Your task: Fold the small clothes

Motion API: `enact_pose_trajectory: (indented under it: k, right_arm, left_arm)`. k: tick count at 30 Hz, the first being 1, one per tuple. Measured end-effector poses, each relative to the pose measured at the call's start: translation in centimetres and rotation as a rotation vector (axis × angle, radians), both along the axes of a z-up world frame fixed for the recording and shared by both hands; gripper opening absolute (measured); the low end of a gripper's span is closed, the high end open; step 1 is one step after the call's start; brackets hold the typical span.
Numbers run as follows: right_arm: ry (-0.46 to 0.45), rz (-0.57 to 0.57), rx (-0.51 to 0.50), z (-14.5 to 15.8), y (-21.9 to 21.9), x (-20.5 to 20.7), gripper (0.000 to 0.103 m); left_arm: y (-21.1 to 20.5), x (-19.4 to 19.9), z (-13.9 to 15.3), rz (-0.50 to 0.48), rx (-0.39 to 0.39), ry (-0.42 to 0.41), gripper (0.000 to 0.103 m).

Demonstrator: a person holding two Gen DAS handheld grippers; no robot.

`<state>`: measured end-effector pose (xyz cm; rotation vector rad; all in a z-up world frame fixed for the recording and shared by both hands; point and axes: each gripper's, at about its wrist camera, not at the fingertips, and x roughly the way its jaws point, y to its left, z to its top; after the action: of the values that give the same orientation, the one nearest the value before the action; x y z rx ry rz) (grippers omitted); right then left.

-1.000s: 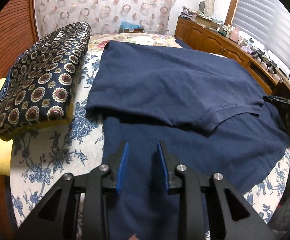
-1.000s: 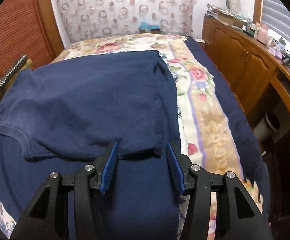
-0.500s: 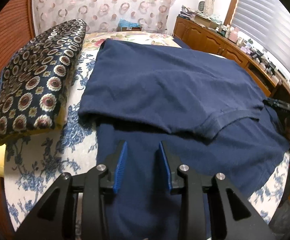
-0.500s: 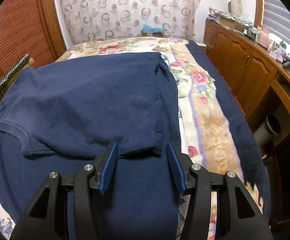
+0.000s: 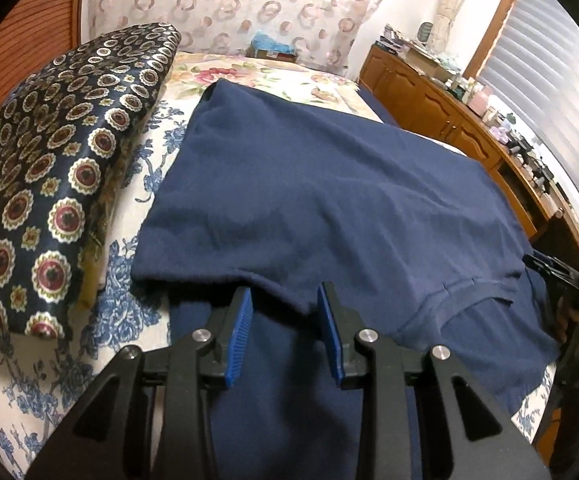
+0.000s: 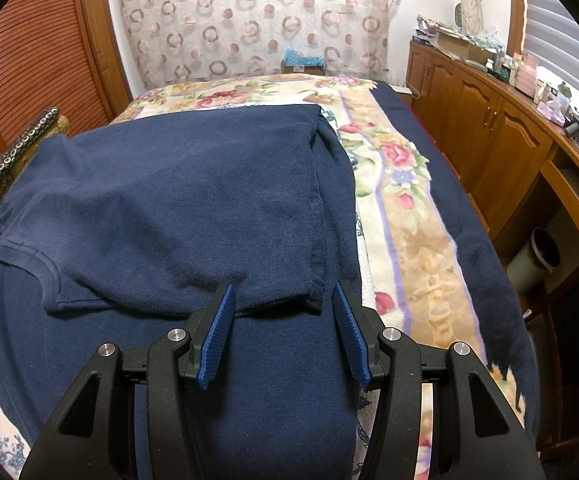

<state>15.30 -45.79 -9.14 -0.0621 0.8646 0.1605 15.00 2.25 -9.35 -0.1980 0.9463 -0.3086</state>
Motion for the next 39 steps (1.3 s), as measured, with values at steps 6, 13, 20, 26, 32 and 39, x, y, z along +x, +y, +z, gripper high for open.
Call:
enact_pose_trajectory:
  k: [6,13,20,26,32,39]
  right_arm:
    - [-0.002,0.002,-0.006,-0.1,-0.1,0.0,0.048]
    - [-0.01,0.007,0.001,0.3,-0.7,0.1,0.013]
    - [-0.094,0.043,-0.007,2.4,0.1,-0.7,0.006]
    - [-0.186,0.053,-0.003,5.0,0.4,-1.7,0.005]
    - [-0.24,0.082,-0.003,6.9,1.0,-3.3,0.004]
    - [-0.287,0.115,-0.005,8.9,1.0,-6.9,0.004]
  left_arm:
    - [-0.4,0.6,0.0,0.006,0.031,-0.019,0.031]
    - [0.2,0.4,0.0,-0.016,0.027,-0.058,0.002]
    - [0.6,-0.8,2.2,-0.038,-0.001,-0.164,0.0]
    - [1.2,-1.6,4.2,-0.035,-0.003,-0.238,0.0]
    - [2.2,-3.3,5.4,-0.03,-0.004,-0.29,0.0]
    - [2.3,-7.1,7.3,-0.028,-0.012,-0.357,0.0]
